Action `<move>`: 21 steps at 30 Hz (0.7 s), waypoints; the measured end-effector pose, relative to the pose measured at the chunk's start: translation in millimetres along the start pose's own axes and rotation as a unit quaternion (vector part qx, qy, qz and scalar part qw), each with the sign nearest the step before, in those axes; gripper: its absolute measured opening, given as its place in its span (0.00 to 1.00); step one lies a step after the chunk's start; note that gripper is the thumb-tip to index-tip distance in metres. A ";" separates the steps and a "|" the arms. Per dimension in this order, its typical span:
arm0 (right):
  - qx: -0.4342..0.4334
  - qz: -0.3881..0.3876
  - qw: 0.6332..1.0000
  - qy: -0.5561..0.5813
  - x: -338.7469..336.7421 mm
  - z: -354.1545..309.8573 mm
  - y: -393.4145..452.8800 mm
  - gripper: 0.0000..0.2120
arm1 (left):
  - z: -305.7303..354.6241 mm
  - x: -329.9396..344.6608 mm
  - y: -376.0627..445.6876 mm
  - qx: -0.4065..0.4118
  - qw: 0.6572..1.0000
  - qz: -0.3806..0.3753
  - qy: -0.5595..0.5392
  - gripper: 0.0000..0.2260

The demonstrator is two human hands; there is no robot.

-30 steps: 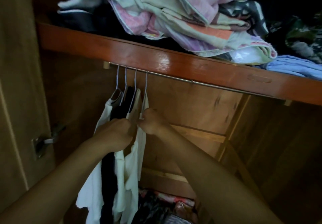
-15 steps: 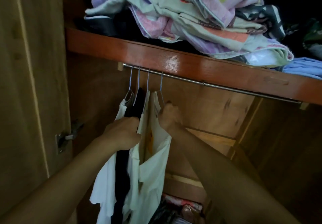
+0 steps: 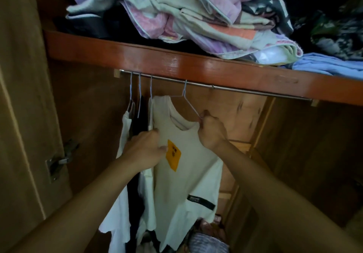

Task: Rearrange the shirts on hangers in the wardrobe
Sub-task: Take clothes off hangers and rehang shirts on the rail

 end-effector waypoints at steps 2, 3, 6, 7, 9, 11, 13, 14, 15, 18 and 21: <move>0.028 0.011 0.999 0.012 -7.9 14.6 -17.0 0.11 | 7.3 7.8 3.2 0.011 1.000 0.001 -0.002 0.20; 0.041 0.023 0.999 0.018 -12.9 21.7 -25.4 0.11 | 11.5 12.9 4.7 0.020 1.000 -0.003 -0.010 0.23; 0.065 0.059 0.995 0.039 -28.4 42.6 -51.2 0.07 | 26.2 26.9 5.9 0.060 0.996 -0.015 -0.057 0.31; 0.071 0.068 0.994 0.039 -33.2 49.4 -58.4 0.06 | 30.2 29.1 6.2 0.071 0.995 -0.016 -0.070 0.33; 0.080 0.085 0.993 0.027 -47.9 65.7 -78.0 0.05 | 42.5 35.0 7.5 0.089 0.992 -0.012 -0.084 0.33; 0.060 0.092 0.994 0.012 -58.2 69.0 -94.5 0.05 | 46.0 35.9 9.5 0.089 0.993 -0.001 -0.080 0.31; 0.038 0.108 0.993 -0.022 -73.0 74.5 -117.6 0.05 | 59.2 41.5 6.4 0.108 0.992 -0.005 -0.065 0.29; 0.025 0.116 0.992 -0.034 -79.6 75.1 -128.8 0.05 | 64.3 43.3 4.1 0.121 0.991 0.000 -0.062 0.27; 0.017 0.123 0.991 -0.041 -87.4 78.1 -141.2 0.05 | 71.0 45.1 1.0 0.135 0.989 0.008 -0.064 0.26; 0.009 0.123 0.990 -0.065 -106.1 90.5 -176.6 0.07 | 89.4 55.5 -10.1 0.158 0.984 0.012 -0.078 0.25; 0.013 0.115 0.988 -0.097 -127.9 102.2 -212.0 0.09 | 113.9 71.3 -25.7 0.185 0.978 -0.001 -0.095 0.25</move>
Point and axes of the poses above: each hand's wrist, its own y-axis towards the middle knuckle, its own x-axis out of the palm, z = x × y, the point moved 10 cm from there along y, towards the middle knuckle, and after that the axes turned 6 degrees about -x, right-handed, at the moved point
